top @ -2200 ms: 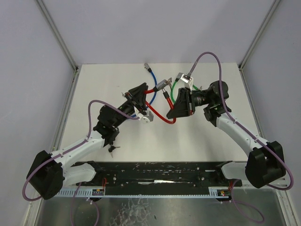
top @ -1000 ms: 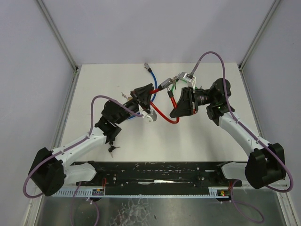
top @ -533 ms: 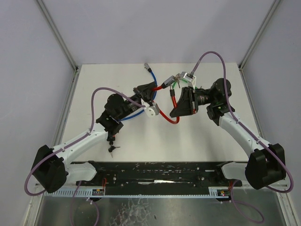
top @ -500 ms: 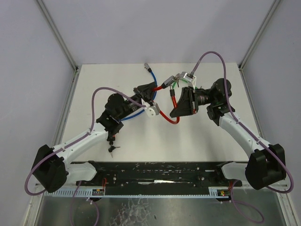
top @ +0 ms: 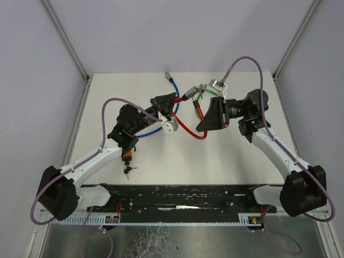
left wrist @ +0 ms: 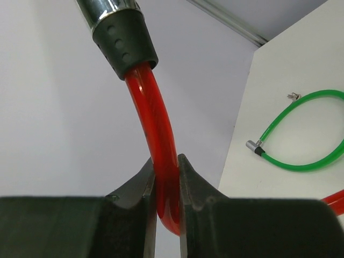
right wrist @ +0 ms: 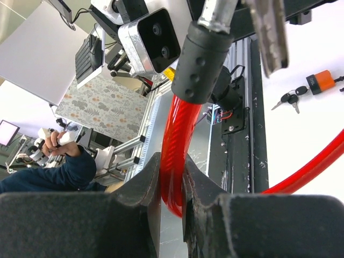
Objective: Lock with the key
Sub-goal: Lock the lock.
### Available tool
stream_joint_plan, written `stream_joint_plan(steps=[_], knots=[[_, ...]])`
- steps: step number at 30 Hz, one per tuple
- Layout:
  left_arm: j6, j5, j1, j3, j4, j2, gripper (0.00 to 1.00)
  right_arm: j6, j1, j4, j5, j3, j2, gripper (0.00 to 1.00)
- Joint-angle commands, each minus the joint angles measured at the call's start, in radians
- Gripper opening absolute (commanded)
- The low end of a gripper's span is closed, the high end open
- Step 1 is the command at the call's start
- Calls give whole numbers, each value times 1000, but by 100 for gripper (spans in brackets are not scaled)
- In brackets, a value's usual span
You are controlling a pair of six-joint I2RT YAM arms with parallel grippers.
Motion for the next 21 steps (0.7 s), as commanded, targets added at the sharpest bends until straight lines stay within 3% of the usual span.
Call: stream_joint_plan(steps=[1,14,19,21], knots=[[41,59,24,-24,57,-39,0,91,-43,67,-3,71,-45,0],[-10,138,32,-6,-2,-54,0,44,-64,29,-3,75,-45,0],[9,120,-8,-14,-38,-54,0,-134,-64,-145,10,94,-31,3],[27,83,-37,-23,-63,-51,0,-295,-64,-308,24,116,-30,3]])
